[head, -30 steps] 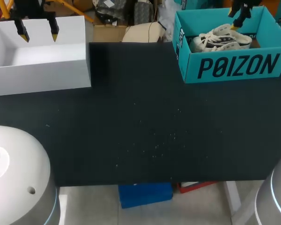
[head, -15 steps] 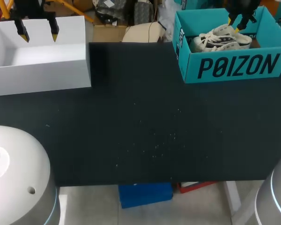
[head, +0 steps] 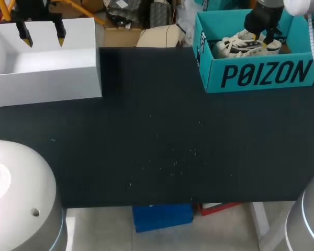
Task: Take the shoe out of the shoebox, open the shoe tongue, remove and reinsert the insole, then place the shoe into the shoebox
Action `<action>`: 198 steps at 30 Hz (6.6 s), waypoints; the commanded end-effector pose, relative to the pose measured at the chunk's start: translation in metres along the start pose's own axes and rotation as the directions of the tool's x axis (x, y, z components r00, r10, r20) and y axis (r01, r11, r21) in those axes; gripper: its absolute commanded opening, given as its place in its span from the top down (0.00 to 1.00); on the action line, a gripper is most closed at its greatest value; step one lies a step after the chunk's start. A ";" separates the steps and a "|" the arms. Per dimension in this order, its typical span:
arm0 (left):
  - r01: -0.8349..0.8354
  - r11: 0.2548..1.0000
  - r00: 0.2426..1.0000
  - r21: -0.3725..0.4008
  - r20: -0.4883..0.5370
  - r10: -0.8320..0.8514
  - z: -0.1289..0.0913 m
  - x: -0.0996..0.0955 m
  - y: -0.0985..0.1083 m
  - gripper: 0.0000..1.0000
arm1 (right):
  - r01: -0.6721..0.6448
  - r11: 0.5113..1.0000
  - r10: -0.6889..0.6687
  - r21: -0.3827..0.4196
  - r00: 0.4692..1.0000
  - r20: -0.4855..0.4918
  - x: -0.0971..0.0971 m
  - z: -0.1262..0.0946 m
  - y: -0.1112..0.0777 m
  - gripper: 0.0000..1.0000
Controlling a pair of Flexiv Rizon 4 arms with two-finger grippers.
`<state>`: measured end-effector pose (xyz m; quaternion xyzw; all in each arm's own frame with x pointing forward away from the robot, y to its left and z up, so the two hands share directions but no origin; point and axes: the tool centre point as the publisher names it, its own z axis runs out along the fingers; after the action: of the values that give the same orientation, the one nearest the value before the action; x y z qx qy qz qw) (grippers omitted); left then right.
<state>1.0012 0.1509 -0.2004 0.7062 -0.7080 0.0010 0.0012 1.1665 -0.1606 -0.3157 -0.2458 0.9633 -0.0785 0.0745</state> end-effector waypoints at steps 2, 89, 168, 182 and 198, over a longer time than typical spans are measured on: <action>0.001 1.000 1.000 -0.001 0.002 -0.001 0.000 0.000 0.000 0.00 | -0.070 0.998 0.070 0.006 0.997 -0.024 -0.008 0.010 -0.002 0.62; 0.001 1.000 1.000 -0.001 0.002 -0.001 0.000 0.000 0.000 0.00 | -0.414 0.907 0.415 0.074 0.910 0.007 0.026 -0.227 0.087 1.00; 0.001 1.000 1.000 -0.001 0.002 -0.001 0.000 0.000 0.000 0.00 | -0.372 0.749 0.431 -0.548 0.902 -0.023 0.040 -0.139 0.476 0.00; 0.001 1.000 1.000 -0.001 0.002 -0.001 0.000 0.000 0.000 0.00 | -0.284 0.605 0.373 -0.744 0.927 -0.051 0.065 -0.145 0.451 0.00; 0.001 1.000 1.000 -0.001 0.002 -0.001 0.000 0.000 0.000 0.00 | -0.284 0.605 0.373 -0.744 0.927 -0.051 0.065 -0.145 0.451 0.00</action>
<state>1.0012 0.1509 -0.2004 0.7062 -0.7080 0.0009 0.0012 0.8754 0.2161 -0.2645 -0.0774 0.9358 0.3422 0.0340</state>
